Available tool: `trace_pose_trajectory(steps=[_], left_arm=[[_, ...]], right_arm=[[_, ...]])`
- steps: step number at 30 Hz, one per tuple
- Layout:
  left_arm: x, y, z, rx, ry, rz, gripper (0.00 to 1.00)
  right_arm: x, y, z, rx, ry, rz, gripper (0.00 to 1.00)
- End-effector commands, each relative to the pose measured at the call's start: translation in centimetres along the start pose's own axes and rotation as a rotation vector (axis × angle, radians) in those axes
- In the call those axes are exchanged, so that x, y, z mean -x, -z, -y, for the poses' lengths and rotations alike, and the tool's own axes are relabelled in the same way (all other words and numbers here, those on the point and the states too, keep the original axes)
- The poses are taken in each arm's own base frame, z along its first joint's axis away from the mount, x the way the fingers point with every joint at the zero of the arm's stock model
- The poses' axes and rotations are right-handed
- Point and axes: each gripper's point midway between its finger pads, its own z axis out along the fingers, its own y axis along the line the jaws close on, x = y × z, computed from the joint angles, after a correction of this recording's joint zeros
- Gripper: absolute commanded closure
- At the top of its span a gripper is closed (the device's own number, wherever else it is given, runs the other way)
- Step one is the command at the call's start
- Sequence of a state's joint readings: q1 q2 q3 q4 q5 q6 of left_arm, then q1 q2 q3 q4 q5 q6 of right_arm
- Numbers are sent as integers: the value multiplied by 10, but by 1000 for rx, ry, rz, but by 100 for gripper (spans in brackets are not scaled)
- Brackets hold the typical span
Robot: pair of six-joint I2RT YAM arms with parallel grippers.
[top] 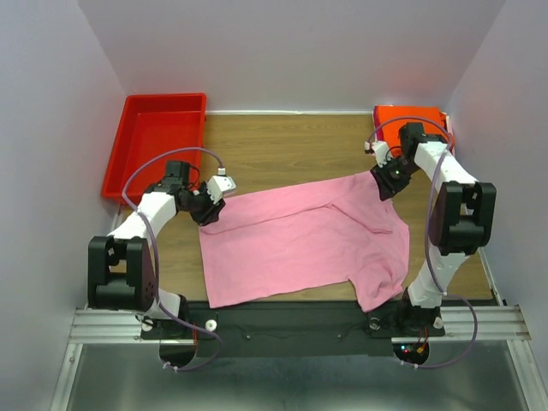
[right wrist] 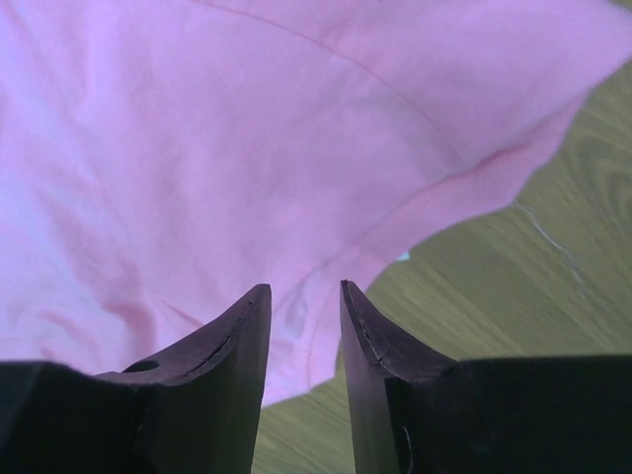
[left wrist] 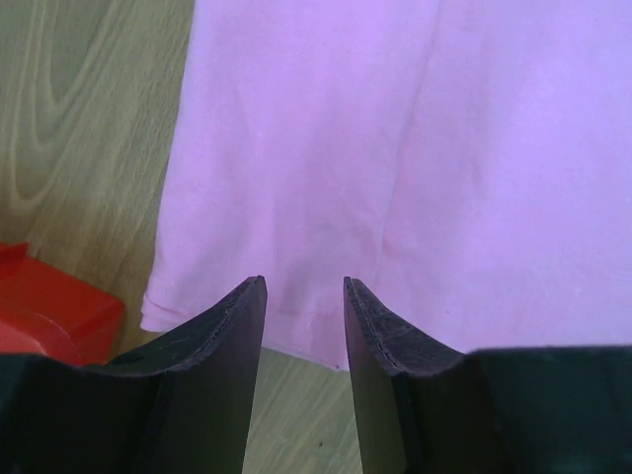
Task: Fold and stack the t-shirts
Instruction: Fold the tshirt
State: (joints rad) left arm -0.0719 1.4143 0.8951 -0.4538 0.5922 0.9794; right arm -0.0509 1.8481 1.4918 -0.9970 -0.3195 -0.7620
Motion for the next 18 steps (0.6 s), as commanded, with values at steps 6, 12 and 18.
trace_pose_trajectory(steps=[6, 12, 18], left_arm=[[0, -40, -16, 50, 185, -65, 55], [0, -63, -42, 80, 277, -94, 59], [25, -63, -65, 100, 281, -54, 59]], right_arm=[[-3, -41, -9, 38, -88, -66, 61], [-13, -57, 0, 5, -136, -119, 62], [18, -36, 21, -61, -174, -40, 59]])
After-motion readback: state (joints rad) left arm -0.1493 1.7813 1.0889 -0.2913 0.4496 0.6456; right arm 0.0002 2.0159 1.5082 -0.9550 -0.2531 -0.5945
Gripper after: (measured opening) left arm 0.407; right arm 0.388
